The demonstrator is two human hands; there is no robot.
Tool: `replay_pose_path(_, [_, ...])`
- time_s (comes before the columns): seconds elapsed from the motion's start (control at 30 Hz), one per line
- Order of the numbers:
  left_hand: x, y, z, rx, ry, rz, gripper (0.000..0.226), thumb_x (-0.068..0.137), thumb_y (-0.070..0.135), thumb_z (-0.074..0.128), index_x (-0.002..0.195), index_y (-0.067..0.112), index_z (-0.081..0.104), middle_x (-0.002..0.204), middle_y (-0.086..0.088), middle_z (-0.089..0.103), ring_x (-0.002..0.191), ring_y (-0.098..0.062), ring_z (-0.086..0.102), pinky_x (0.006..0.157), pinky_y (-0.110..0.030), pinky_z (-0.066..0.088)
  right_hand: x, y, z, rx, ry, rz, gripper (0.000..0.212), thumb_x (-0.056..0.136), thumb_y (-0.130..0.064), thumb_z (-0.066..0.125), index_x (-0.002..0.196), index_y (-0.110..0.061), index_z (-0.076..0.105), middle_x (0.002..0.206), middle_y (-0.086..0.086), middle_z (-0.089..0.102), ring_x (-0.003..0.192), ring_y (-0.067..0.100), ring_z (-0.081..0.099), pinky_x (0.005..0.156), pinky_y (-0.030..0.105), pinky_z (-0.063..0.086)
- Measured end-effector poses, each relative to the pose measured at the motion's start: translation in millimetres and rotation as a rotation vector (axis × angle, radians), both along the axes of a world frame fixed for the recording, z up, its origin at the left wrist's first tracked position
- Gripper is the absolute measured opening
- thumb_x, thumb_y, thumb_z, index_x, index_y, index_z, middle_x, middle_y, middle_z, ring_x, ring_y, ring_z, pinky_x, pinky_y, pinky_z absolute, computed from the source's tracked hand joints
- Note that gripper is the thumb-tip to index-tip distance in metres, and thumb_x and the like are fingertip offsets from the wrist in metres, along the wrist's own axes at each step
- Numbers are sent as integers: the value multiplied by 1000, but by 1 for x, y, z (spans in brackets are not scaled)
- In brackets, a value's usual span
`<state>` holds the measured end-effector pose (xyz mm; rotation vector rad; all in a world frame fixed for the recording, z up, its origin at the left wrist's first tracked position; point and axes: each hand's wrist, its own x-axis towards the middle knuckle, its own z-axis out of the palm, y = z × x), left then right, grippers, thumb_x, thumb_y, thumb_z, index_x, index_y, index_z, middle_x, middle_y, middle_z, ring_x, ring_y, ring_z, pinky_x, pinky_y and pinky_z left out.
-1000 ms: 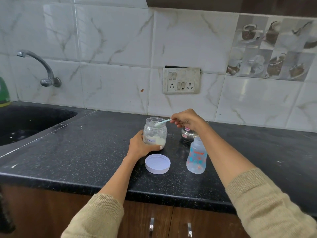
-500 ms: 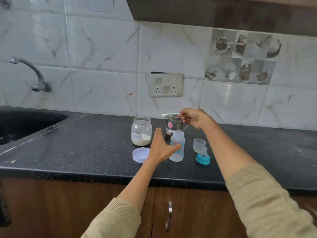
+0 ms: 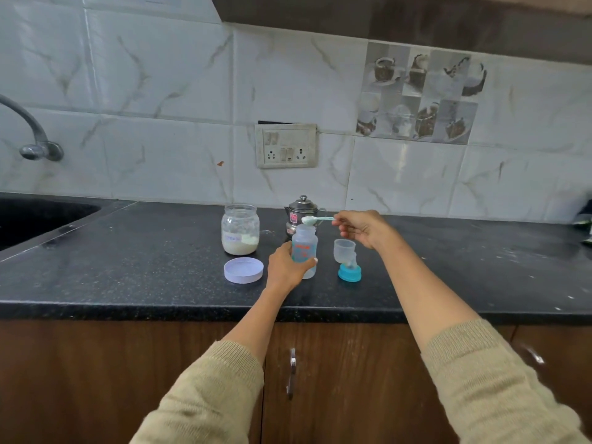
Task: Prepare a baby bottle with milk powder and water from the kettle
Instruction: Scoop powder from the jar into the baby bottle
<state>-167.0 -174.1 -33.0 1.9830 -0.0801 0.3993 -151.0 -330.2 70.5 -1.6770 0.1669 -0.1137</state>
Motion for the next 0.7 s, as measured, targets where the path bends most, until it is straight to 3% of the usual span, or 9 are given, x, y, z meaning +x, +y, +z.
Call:
replay_pose_path(0.27, [1,1,0,0,-19,12,55,74,33,75,120,10,55,124,-10,60,111,-23,57,85,-29,43,-5,5,4,-290,-154,-24,10,80,-10,70,86,-2,70,73,5,71,56,8,57,58,20,53])
replay_pose_path(0.43, [1,0,0,-10,-17,9,56,73,32,75,120,9,55,123,-10,61,110,-23,57,82,-26,41,-18,7,6,-610,-417,1,6,81,-15,71,84,-10,71,68,3,67,57,8,57,54,16,46])
replay_pose_path(0.53, [0,0,0,-12,-19,13,53,73,32,75,118,10,57,120,-9,62,106,-22,58,79,-25,40,-29,12,2,-847,-607,28,11,82,-15,70,90,-10,74,78,5,71,67,9,60,62,14,46])
replay_pose_path(0.63, [1,0,-1,-3,-21,17,53,73,33,75,117,11,57,119,-8,63,105,-21,58,78,-25,40,-39,19,-5,-1035,-708,55,16,86,-17,65,99,-11,73,94,6,72,83,14,65,80,28,54])
replay_pose_path(0.7, [2,0,-2,5,-19,17,54,73,33,75,119,11,56,121,-9,62,107,-22,58,80,-26,40,-42,22,-9,-1133,-753,57,18,89,-18,62,103,-12,72,97,8,73,86,20,67,82,34,55])
